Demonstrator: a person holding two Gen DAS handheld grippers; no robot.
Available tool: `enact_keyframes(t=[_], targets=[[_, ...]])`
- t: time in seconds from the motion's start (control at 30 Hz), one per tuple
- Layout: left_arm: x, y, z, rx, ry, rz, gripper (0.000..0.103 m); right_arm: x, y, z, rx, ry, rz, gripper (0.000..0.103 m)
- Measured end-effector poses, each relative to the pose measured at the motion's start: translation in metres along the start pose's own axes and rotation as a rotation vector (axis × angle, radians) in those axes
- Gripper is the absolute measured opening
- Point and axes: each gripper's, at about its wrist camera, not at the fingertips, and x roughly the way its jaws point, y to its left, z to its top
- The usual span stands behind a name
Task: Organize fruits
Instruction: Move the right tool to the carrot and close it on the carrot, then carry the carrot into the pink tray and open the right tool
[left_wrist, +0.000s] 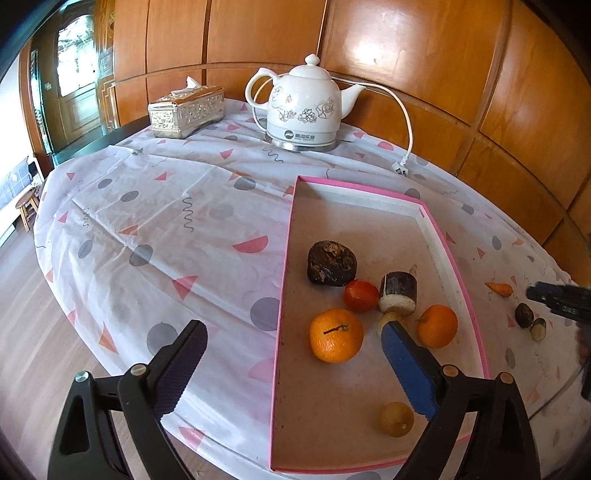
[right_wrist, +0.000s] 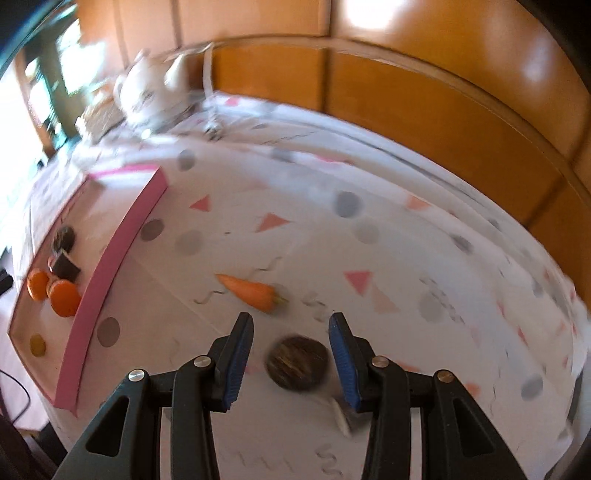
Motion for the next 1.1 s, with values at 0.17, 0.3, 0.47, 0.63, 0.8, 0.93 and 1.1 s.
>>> enact_keyframes(t=[0.17, 0.3, 0.47, 0.63, 0.8, 0.93, 1.1], targets=[[-0.001, -0.001, -0.001, 0.011, 0.001, 0.015, 0.097, 0.029, 0.024, 0.013, -0.116, 0.066, -0.043, 0.043], [-0.006, -0.001, -0.002, 0.019, -0.029, 0.025, 0.097, 0.052, 0.031, 0.018, -0.145, 0.118, -0.050, 0.043], [-0.011, 0.000, -0.001, 0.015, -0.062, 0.055, 0.103, 0.058, 0.030, 0.017, -0.128, 0.121, -0.029, 0.033], [-0.016, -0.003, -0.002, 0.027, -0.079, 0.068, 0.103, 0.056, 0.031, 0.010, -0.117, 0.107, -0.042, 0.024], [-0.017, -0.006, -0.006, 0.038, -0.079, 0.087, 0.103, 0.054, 0.038, 0.009, -0.093, 0.101, -0.052, 0.024], [-0.018, -0.007, -0.008, 0.044, -0.077, 0.085, 0.103, 0.045, 0.051, 0.001, -0.096, 0.086, -0.025, 0.024], [-0.022, -0.008, -0.010, 0.046, -0.089, 0.087, 0.103, 0.029, 0.066, -0.006, -0.081, 0.043, 0.034, 0.023]])
